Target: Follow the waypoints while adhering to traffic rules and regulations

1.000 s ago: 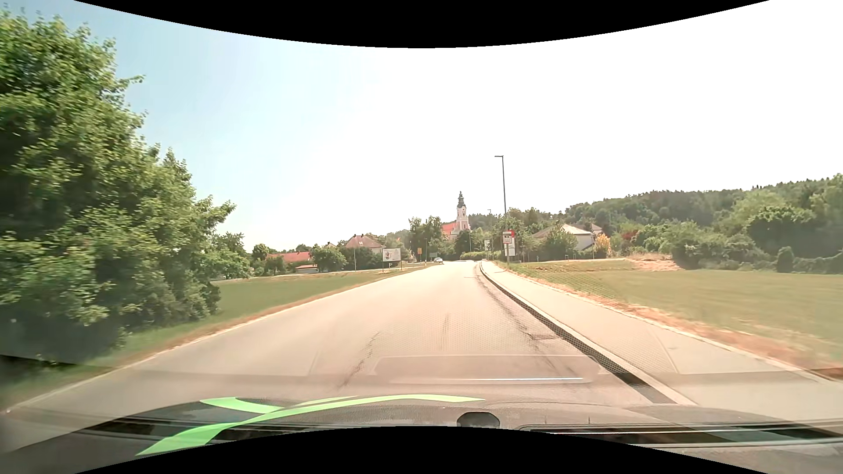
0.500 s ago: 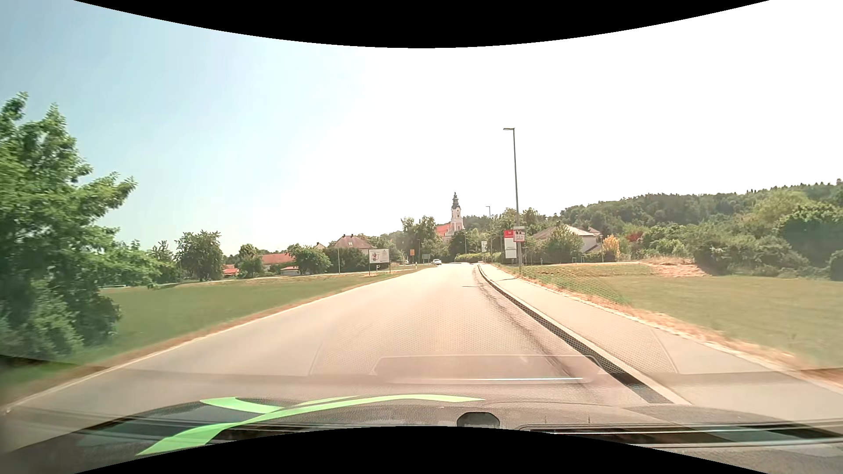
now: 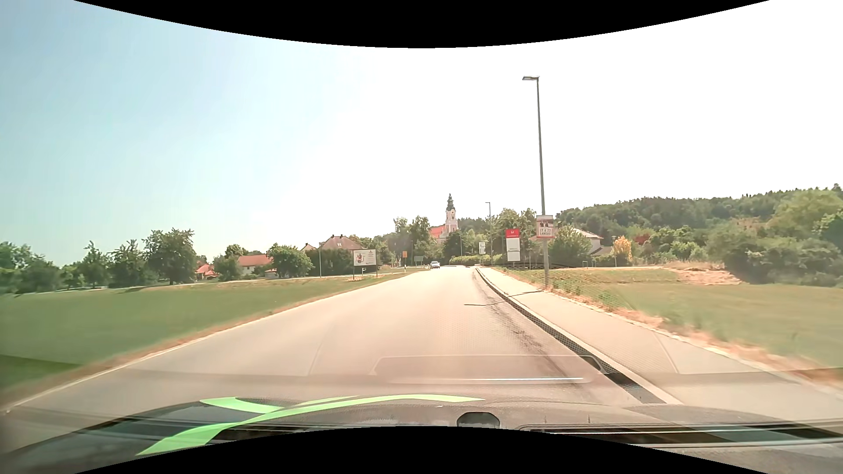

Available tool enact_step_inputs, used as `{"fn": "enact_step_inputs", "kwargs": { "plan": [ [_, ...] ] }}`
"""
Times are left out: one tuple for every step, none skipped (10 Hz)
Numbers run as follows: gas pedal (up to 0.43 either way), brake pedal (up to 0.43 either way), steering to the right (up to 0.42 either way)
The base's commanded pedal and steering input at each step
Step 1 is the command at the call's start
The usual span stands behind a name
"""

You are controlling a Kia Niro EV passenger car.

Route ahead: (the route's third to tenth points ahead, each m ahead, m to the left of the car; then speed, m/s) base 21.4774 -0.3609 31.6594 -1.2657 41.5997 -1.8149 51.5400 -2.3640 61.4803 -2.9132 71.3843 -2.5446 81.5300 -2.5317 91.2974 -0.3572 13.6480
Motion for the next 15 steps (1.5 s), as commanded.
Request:
{"fn": "enact_step_inputs", "kwargs": {
  "plan": [
    [0.110,0.000,0.008],
    [0.110,0.000,0.007],
    [0.098,0.000,0.007],
    [0.079,0.000,0.007],
    [0.067,0.000,0.007],
    [0.067,0.000,0.007],
    [0.067,0.000,0.007],
    [0.079,0.000,0.007],
    [0.079,0.000,0.006],
    [0.087,0.000,0.006],
    [0.087,0.000,0.006],
    [0.087,0.000,0.006],
    [0.110,0.000,0.006],
    [0.138,0.000,0.006],
    [0.150,0.000,0.006]
  ]
}}
